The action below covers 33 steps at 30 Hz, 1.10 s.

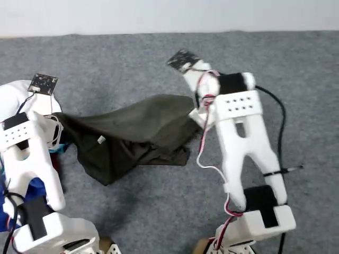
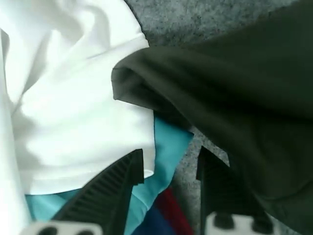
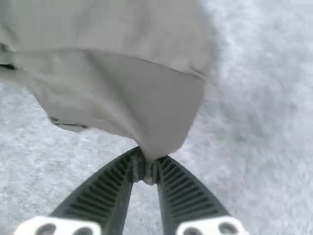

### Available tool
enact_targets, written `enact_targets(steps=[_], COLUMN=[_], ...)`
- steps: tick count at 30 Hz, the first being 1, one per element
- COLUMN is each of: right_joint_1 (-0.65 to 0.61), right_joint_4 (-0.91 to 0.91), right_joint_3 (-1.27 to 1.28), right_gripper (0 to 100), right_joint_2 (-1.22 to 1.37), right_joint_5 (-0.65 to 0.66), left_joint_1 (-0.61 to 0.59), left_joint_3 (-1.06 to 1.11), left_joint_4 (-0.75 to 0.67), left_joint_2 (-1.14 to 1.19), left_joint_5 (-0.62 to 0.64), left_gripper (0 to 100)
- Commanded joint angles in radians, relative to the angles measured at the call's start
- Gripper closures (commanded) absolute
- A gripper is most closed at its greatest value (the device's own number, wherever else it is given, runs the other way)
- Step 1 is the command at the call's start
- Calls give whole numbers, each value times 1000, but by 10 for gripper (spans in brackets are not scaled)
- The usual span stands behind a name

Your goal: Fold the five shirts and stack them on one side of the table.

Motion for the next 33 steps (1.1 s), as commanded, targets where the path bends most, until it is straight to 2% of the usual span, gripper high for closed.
enact_targets(steps=[1, 7, 16, 19, 25, 33], right_joint_1=[96, 193, 206, 228, 240, 308], right_joint_4=[-2, -4, -2, -2, 5, 13], right_joint_3=[-14, -14, -8, -8, -11, -14], right_gripper=[989, 989, 989, 989, 989, 989], right_joint_2=[-62, -47, -44, -33, -2, -38], right_joint_5=[8, 49, 49, 49, 44, 43], left_joint_1=[2, 69, 219, 255, 250, 236], left_joint_3=[-7, -4, -2, -2, -2, -4], left_joint_4=[-14, 44, 141, 180, 98, 180], left_joint_2=[-40, -195, -353, -371, -362, -293], left_joint_5=[8, 8, 2, -43, -41, -52], left_gripper=[812, 810, 808, 808, 808, 808])
